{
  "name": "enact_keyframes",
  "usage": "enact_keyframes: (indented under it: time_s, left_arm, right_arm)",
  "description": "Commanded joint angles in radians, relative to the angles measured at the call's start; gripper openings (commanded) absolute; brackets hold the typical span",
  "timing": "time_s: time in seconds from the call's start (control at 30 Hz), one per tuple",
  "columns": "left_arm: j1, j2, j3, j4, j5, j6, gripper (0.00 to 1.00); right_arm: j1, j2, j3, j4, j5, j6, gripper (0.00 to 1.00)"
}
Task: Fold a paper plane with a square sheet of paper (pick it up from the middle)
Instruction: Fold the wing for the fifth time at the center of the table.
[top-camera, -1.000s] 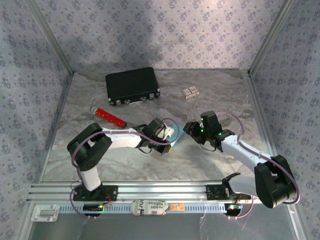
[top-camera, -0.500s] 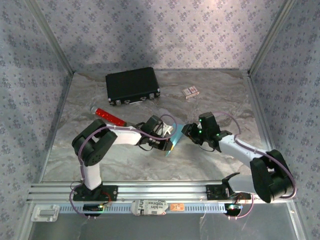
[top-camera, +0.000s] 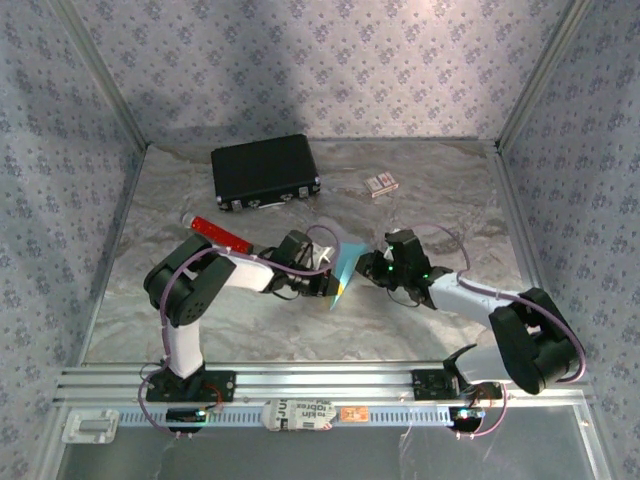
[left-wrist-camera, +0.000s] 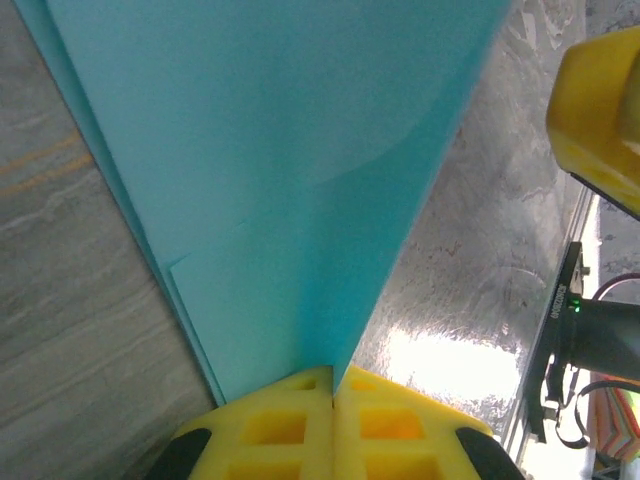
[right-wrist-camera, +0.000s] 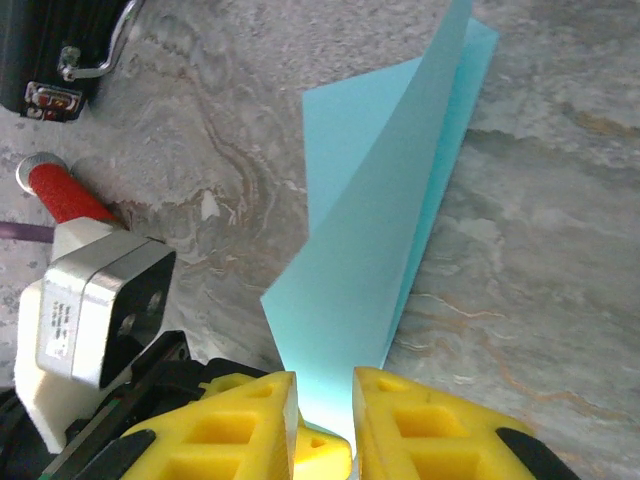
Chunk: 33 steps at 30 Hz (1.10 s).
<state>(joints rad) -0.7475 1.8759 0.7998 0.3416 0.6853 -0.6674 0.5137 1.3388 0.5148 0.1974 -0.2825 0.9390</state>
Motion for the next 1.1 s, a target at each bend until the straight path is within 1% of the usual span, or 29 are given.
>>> enact_keyframes:
  time_s: [0.0, 0.2, 0.33, 0.53, 0.63, 0.73, 1.0, 1.07]
  left_arm:
    - [0.011, 0.018, -0.018, 0.077, 0.05, -0.039, 0.0]
    - [0.016, 0.018, -0.044, 0.133, 0.061, -0.067, 0.0]
    - [0.021, 0.003, -0.066, 0.157, 0.046, -0.075, 0.0]
    - [0.023, 0.016, -0.081, 0.239, 0.089, -0.11, 0.0]
    - [0.025, 0.04, -0.068, 0.264, 0.136, -0.13, 0.0]
    - [0.024, 0.057, -0.065, 0.289, 0.156, -0.147, 0.0]
    - [0.042, 0.08, -0.073, 0.293, 0.159, -0.177, 0.0]
    - [0.052, 0.083, -0.088, 0.317, 0.156, -0.195, 0.0]
  right_arm:
    - [0.005, 0.001, -0.001, 0.035, 0.019, -0.058, 0.22]
    - [0.0, 0.031, 0.011, 0.034, -0.043, -0.05, 0.22]
    - [0.004, 0.033, 0.011, 0.046, -0.034, -0.053, 0.22]
    - [0.027, 0.028, 0.023, 0.057, 0.004, -0.077, 0.22]
    - [0.03, 0.038, 0.034, 0.061, -0.019, -0.083, 0.22]
    - [0.03, 0.053, 0.04, 0.071, -0.047, -0.086, 0.22]
    - [0.028, 0.103, 0.066, 0.089, -0.106, -0.081, 0.22]
    - [0.026, 0.118, 0.073, 0.099, -0.119, -0.079, 0.22]
